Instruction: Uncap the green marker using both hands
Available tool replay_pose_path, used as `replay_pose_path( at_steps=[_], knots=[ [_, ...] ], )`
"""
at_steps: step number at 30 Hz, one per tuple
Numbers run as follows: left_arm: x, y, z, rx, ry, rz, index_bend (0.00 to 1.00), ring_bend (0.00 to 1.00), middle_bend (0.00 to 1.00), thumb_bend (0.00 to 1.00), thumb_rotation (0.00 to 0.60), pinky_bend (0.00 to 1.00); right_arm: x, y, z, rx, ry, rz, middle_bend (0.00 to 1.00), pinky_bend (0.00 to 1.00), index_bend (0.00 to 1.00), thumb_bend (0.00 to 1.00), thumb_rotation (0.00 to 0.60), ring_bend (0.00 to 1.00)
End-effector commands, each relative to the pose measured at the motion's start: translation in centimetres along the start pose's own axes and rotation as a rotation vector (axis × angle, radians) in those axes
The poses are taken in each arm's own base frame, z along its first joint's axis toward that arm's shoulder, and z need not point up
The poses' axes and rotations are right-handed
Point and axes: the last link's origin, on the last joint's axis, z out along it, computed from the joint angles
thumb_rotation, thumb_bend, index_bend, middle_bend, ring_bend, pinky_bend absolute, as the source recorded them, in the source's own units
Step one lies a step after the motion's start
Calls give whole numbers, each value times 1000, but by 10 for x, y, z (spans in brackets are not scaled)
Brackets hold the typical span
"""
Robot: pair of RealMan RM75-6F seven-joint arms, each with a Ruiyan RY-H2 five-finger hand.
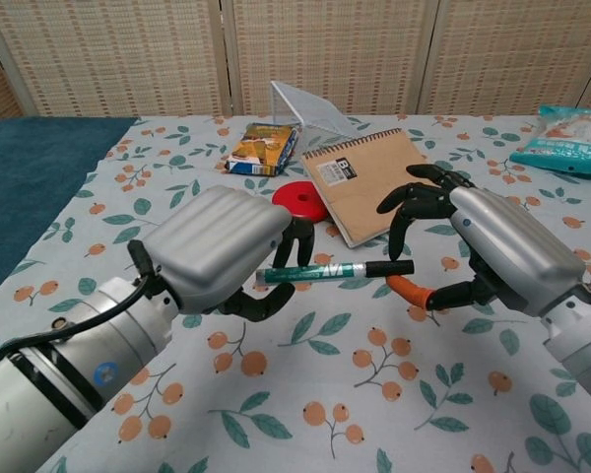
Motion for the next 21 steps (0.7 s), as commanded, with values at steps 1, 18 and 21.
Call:
replay_pose_path(
  at_steps=[1,18,21],
  knots=[
    [0,-3,0,6,-2,7,855,855,978,596,600,1000,2,2,-1,-6,6,-7,251,0,985,345,600,0],
    [-3,-28,-1,51,-24,50,862,856,981,603,600,1000,15,22,-7,-56,4,-41,251,0,986,349,600,0],
    [-12,-43,-7,77,-54,61,859,855,976,597,600,1000,12,29,-12,-77,-27,-54,252,0,986,351,600,0]
  ],
)
